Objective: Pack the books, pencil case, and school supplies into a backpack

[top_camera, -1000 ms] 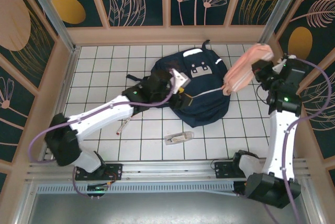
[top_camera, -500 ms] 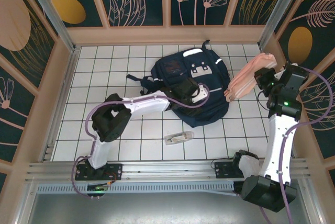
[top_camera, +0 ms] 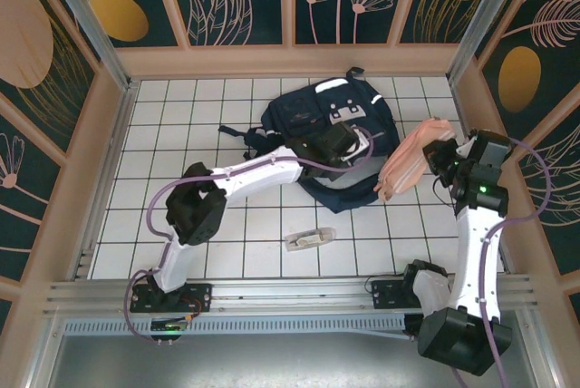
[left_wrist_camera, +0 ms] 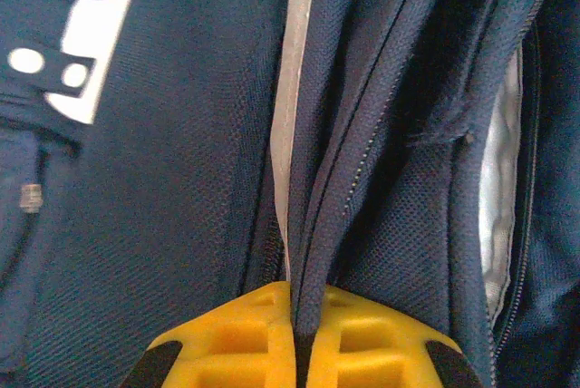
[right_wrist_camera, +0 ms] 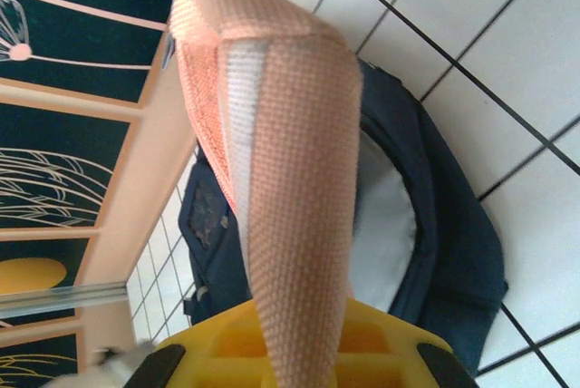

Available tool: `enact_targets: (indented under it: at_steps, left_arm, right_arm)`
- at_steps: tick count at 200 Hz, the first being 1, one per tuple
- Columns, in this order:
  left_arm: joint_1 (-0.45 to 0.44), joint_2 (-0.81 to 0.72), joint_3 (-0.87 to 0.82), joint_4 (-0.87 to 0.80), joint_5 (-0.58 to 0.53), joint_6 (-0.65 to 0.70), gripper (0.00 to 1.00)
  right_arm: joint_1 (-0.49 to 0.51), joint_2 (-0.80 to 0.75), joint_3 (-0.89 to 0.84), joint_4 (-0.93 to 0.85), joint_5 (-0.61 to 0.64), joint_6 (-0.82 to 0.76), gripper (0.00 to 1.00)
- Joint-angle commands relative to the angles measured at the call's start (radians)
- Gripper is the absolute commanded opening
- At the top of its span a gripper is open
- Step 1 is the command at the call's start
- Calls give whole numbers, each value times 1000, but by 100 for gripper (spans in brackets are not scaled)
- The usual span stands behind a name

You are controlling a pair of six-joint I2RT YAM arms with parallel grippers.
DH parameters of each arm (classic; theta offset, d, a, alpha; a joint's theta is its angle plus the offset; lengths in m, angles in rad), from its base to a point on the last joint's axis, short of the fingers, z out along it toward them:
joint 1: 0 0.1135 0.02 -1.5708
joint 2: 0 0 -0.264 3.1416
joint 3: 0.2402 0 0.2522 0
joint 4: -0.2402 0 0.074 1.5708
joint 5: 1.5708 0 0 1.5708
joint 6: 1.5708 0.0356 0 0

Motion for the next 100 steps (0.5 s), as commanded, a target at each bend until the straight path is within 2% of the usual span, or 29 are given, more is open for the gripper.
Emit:
enact_targets:
  at_steps: [1,18,30,39,56,76,100]
  left_arm:
    - [23,-115,94,15,-90,-138,0]
    - [36,-126,156,1,-34,-185,0]
    - [38,-118,217,-27,5,-207,0]
    - [39,-112,261,-45,47,-218,0]
    - [40,-97,335,-71,118,-241,0]
    - [40,-90,383,-87,163,-252,0]
    - [44,-87,402,-83,222,-252,0]
  right_arm:
    - [-6,-51,-46,16,-44,32,0]
    - [-5,-52,-119,66,-128,132,0]
    - [6,-51,-213,233,-239,261,0]
    - [35,-43,-278,366,-260,381,0]
    - [117,1,-348,600,-202,537,0]
    - [227,109,-348,790,-59,584,0]
    - [332,301,-317,972,48,666,0]
